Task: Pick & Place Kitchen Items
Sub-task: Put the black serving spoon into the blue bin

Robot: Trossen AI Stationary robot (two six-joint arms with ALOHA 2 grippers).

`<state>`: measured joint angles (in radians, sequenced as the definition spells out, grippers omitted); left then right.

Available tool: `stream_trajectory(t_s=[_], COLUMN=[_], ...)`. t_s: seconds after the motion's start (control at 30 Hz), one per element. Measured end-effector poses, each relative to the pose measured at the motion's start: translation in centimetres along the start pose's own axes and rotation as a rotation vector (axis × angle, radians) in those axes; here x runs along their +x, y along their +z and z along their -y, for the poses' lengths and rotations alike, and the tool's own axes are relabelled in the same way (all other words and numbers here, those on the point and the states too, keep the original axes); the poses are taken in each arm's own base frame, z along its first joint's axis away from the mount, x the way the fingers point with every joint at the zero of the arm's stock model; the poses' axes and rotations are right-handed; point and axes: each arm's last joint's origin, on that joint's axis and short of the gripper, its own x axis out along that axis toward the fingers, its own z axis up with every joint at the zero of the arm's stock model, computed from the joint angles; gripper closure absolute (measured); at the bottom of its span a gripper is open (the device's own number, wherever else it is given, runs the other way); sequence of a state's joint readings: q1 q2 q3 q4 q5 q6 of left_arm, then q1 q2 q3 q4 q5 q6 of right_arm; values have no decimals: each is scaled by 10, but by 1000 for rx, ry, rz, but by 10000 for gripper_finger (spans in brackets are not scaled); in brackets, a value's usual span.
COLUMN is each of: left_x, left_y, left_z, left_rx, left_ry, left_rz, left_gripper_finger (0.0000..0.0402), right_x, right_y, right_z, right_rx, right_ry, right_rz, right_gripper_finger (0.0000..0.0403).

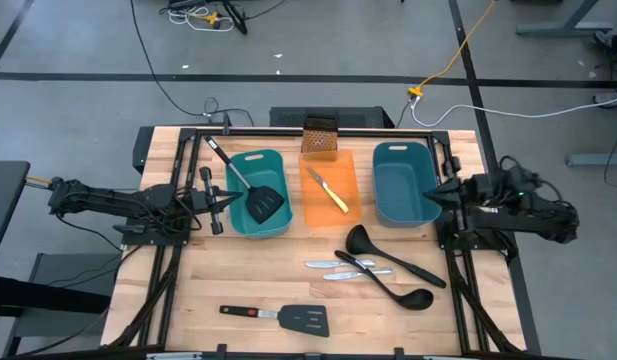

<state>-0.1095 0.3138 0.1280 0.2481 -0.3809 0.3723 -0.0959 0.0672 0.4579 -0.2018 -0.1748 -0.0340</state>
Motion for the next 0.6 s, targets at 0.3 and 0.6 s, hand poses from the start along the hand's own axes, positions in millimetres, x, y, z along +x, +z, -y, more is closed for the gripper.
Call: stream_trajectory(t_s=[0.3, 0.6], left_x=[0, 0], left_y=[0, 0], left_z=[0, 0], left_rx=[2, 3], left_ry=[-2, -2], left_rz=[-4, -5], left_gripper_finger=[386, 386], right_x=[4, 7], right_y=[-26, -38], right_z=[0, 0], right_rx=[-14, -22], right_ry=[1, 3], right_rz=[-55, -92], right_gripper_finger=[400, 397])
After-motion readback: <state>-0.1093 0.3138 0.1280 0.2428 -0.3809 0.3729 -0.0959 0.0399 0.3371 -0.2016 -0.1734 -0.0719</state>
